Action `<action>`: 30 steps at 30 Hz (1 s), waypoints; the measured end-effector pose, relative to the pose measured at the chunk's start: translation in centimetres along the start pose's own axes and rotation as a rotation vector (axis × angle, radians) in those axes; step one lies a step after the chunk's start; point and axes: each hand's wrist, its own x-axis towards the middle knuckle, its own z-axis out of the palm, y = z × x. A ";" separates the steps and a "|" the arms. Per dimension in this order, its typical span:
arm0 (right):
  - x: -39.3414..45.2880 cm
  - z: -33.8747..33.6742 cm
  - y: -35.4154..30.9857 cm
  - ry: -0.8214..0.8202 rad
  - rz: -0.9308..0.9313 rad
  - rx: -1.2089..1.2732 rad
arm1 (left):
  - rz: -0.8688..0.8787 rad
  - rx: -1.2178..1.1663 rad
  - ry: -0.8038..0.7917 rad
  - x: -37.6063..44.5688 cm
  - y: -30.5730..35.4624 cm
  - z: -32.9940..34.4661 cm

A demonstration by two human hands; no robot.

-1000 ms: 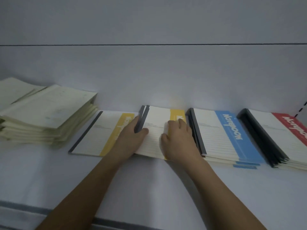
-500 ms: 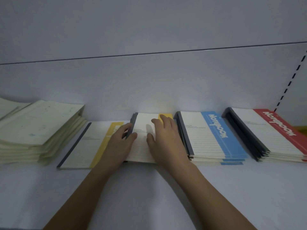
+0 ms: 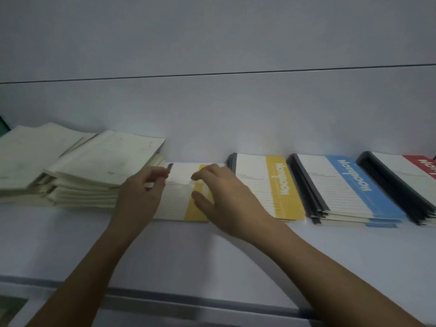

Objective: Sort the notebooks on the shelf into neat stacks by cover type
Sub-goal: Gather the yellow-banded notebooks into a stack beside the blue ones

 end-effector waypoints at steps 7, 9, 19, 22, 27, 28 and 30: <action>4.2 6.7 -2.5 -0.444 0.124 -0.259 | 0.014 -0.139 -0.220 -1.0 -1.8 -4.8; 4.4 7.4 -2.4 -0.475 0.149 -0.240 | 0.018 -0.132 -0.249 -1.6 -2.9 -5.8; 2.8 5.7 -5.3 0.109 0.310 -0.191 | -0.237 -0.322 -0.607 -0.8 -6.6 -10.0; 2.7 4.9 -6.8 0.407 0.279 -0.287 | -0.365 -0.519 -0.861 -0.3 -5.1 -9.9; 1.9 3.7 -8.5 0.506 0.173 -0.327 | -0.620 -0.911 -0.919 1.5 -3.1 -8.1; 1.8 3.5 -8.7 0.490 0.139 -0.325 | -0.661 -0.980 -0.936 2.0 -2.8 -7.7; 1.5 2.9 -9.1 0.445 0.038 -0.337 | -0.704 -1.121 -0.975 2.5 -2.4 -6.9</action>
